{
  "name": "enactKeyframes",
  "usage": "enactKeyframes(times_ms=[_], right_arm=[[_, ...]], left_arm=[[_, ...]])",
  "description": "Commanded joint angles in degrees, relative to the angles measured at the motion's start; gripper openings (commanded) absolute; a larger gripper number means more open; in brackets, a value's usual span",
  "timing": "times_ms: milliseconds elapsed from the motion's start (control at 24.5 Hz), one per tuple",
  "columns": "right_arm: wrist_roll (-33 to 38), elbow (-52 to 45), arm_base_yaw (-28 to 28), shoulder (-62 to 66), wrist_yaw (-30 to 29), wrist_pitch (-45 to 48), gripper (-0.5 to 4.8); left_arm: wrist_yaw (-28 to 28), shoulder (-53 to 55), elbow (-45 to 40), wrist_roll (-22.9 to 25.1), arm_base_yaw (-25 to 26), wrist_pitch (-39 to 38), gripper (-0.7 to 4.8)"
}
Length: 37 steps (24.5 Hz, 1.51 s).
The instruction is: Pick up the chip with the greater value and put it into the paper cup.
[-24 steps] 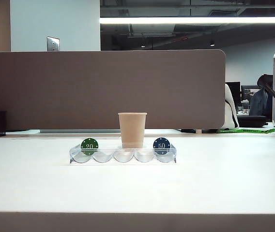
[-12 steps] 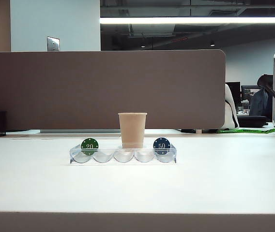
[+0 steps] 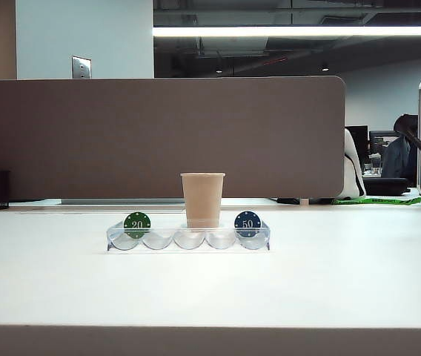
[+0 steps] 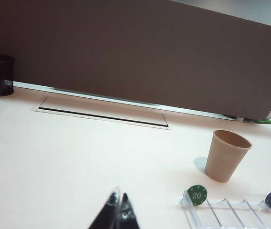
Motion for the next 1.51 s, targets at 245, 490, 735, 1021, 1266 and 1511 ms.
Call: enactKeyframes(times_ms=[245, 490, 735, 1021, 1266, 1511], right_arm=[[0.2, -3.2, 0.2, -4.1, -2.6, -1.2, -0.06], [0.2, -8.7, 0.2, -4.1, -2.7, 1.6, -0.06], [0.2, -13.2, 0.0, -4.1, -2.7, 8.1, -0.06], [-0.5, -14.6, 0.0, -4.1, -2.3, 7.1, -0.06], [-3.4, -14.6, 0.0, -4.1, -1.2, 4.6, -0.06], [-5.1, -14.6, 0.0, -4.1, 3.1, 4.9, -0.06]], left_arm=[[2.6, 0.0, -2.8, 2.6, 0.0, 2.4, -0.05], [1.4, 0.0, -3.7, 2.4, 0.0, 1.1, -0.05], [-2.3, 0.0, -4.3, 2.5, 0.0, 2.1, -0.05], [-5.7, 0.0, -4.3, 8.6, 0.0, 3.1, -0.05], [-5.2, 0.0, -4.3, 14.6, 0.1, 3.1, -0.05], [-5.4, 0.0, -4.3, 14.3, 0.1, 2.7, -0.05]])
